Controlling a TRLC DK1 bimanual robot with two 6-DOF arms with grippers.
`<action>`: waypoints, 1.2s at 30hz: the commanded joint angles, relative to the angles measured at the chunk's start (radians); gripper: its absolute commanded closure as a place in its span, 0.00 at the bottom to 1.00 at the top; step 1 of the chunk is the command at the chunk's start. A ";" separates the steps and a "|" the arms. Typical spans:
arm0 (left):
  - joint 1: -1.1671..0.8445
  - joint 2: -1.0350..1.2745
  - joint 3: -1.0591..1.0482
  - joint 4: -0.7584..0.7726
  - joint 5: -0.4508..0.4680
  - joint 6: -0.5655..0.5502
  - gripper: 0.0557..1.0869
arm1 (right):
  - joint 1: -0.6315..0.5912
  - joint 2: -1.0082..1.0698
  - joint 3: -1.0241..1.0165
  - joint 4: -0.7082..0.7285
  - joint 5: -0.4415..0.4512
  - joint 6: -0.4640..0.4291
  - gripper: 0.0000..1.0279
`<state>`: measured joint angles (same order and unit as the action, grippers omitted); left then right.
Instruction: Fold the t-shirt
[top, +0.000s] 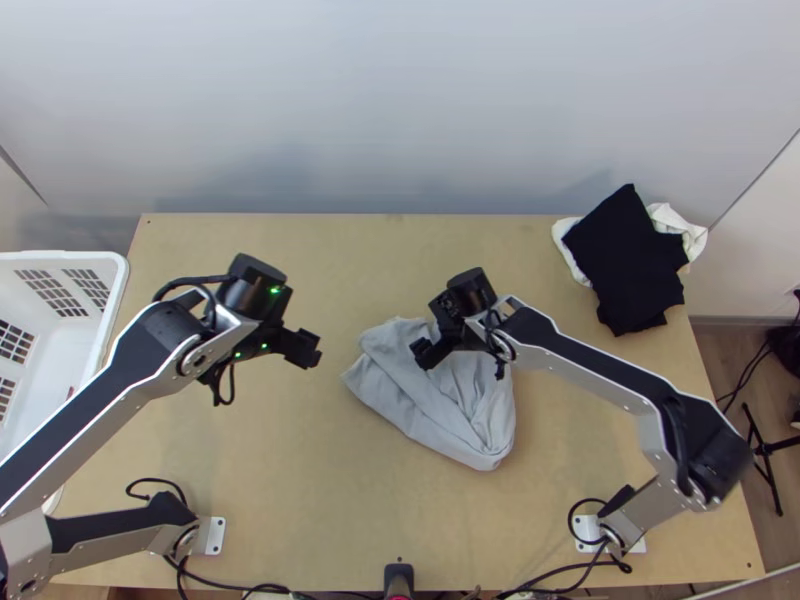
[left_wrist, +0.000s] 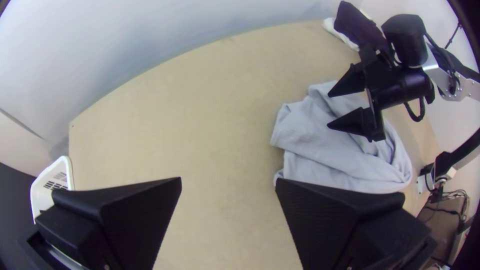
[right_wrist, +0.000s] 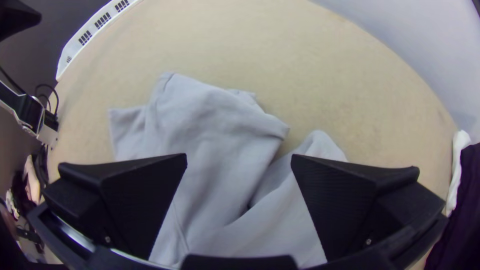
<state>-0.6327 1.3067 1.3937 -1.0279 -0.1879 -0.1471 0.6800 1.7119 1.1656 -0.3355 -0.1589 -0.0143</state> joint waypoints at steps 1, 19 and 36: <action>0.042 -0.060 -0.051 0.003 0.007 -0.002 0.11 | -0.005 0.086 0.049 -0.022 -0.005 -0.041 0.07; 0.085 -0.119 -0.081 0.003 0.025 -0.017 0.11 | 0.015 0.172 0.169 -0.086 0.036 -0.124 0.97; 0.054 -0.138 -0.127 0.005 0.071 -0.035 0.11 | 0.003 -0.049 0.517 -0.255 0.094 -0.085 0.97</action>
<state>-0.5499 1.1816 1.3029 -1.0229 -0.1478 -0.1719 0.6765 1.7451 1.4662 -0.5213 -0.0990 -0.1307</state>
